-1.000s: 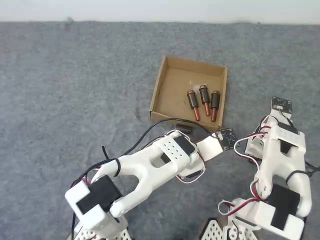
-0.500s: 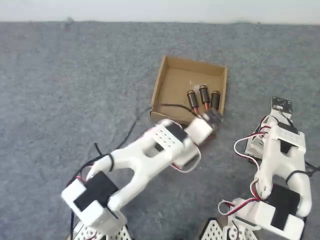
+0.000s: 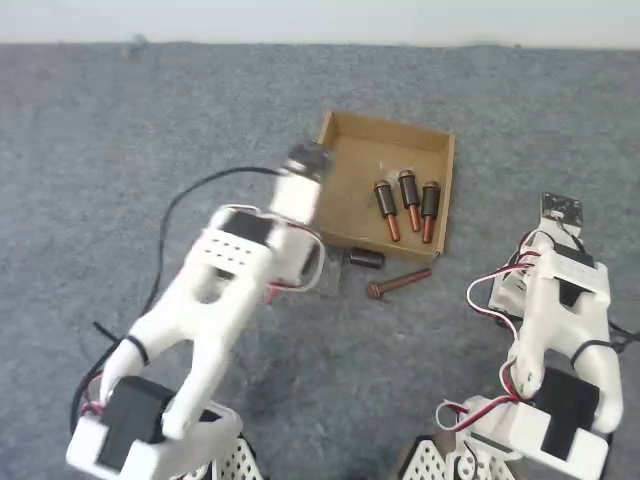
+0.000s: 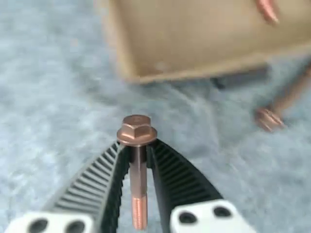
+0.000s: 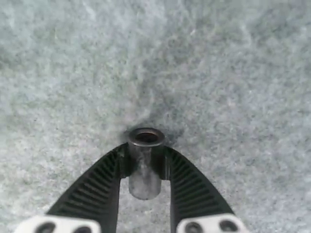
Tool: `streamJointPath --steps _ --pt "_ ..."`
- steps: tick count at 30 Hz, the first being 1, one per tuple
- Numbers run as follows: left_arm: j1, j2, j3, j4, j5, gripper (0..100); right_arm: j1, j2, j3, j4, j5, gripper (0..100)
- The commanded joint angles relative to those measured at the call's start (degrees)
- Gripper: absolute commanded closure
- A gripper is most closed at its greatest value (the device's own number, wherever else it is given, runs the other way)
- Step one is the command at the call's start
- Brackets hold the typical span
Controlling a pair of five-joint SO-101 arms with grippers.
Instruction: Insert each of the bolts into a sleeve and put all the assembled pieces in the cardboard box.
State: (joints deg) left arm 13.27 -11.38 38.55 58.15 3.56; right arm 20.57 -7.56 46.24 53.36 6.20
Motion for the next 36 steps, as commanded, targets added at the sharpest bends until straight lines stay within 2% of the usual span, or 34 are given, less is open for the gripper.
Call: streamJointPath --steps 1,7,12,19,28,31,36 --pt "-10.46 -0.88 -0.48 -4.31 5.36 99 -0.84 -0.4 -2.81 0.31 0.0 99.2" --pt "-21.63 7.47 -0.57 -8.97 6.07 99 -1.1 -0.66 -2.73 0.48 0.0 99.2" --pt "-27.34 11.69 -0.75 -12.13 6.24 99 -0.75 -1.01 -3.16 1.8 -0.35 99.2" --pt "-28.13 12.22 -0.75 -12.57 6.07 99 -1.19 -6.2 -4.57 0.31 0.0 99.2" --pt "-28.04 12.22 -0.75 -12.57 5.98 99 -8.04 -6.99 -14.86 0.04 -0.18 99.0" --pt "-27.96 12.22 -0.75 -12.57 5.98 99 -9.8 -6.99 -17.67 -5.41 -0.18 98.9" --pt "-28.04 12.22 -0.75 -12.57 5.98 99 -12.62 -6.99 -17.41 -23.25 -0.26 98.9"
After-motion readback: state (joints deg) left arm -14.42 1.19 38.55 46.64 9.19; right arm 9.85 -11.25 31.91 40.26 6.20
